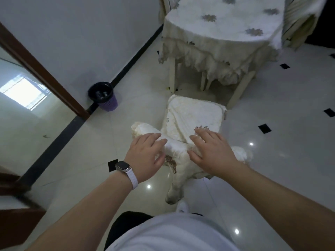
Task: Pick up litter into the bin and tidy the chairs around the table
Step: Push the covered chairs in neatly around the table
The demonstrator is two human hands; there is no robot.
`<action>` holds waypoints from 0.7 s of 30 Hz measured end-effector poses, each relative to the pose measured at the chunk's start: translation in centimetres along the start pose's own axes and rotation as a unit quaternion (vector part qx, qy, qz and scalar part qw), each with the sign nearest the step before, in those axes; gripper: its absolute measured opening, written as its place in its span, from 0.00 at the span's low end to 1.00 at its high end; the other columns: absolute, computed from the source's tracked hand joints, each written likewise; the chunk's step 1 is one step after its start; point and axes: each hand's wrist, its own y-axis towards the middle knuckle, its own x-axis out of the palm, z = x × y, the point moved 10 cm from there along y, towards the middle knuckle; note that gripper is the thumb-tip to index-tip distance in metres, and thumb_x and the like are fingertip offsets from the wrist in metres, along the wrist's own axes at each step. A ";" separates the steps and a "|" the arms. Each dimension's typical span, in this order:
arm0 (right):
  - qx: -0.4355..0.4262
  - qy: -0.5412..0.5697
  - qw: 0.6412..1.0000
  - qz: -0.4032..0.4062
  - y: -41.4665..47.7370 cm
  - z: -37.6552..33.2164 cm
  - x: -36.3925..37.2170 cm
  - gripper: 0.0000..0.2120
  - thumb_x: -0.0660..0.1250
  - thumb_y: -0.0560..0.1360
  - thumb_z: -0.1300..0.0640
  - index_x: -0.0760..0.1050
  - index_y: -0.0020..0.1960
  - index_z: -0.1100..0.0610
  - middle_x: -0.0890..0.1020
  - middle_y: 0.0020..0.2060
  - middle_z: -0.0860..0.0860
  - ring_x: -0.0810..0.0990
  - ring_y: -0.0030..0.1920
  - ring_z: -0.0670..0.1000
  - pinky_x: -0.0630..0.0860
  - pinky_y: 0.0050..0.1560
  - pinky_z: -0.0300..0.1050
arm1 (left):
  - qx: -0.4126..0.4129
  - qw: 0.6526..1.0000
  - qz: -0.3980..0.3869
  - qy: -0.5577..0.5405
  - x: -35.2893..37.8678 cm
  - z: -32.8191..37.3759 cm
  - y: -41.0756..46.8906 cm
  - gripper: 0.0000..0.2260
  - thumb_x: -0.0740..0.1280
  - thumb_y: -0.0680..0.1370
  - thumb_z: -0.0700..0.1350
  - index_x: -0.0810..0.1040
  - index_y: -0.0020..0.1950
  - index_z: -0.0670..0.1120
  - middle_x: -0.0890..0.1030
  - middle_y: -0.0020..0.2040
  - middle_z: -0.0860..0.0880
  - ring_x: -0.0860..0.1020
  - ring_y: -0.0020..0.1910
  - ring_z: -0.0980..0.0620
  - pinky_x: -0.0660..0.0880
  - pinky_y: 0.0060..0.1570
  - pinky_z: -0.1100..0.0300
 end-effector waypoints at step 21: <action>0.161 0.014 0.987 0.006 -3.0 0.6 1.7 0.20 0.69 0.68 0.47 0.77 0.56 0.56 0.80 0.51 0.52 0.79 0.50 0.58 0.74 0.54 0.55 | 0.232 0.968 -0.079 -0.058 5.4 -3.1 5.0 0.20 0.60 0.75 0.61 0.77 0.59 0.50 0.82 0.50 0.49 0.82 0.48 0.44 0.78 0.48 0.49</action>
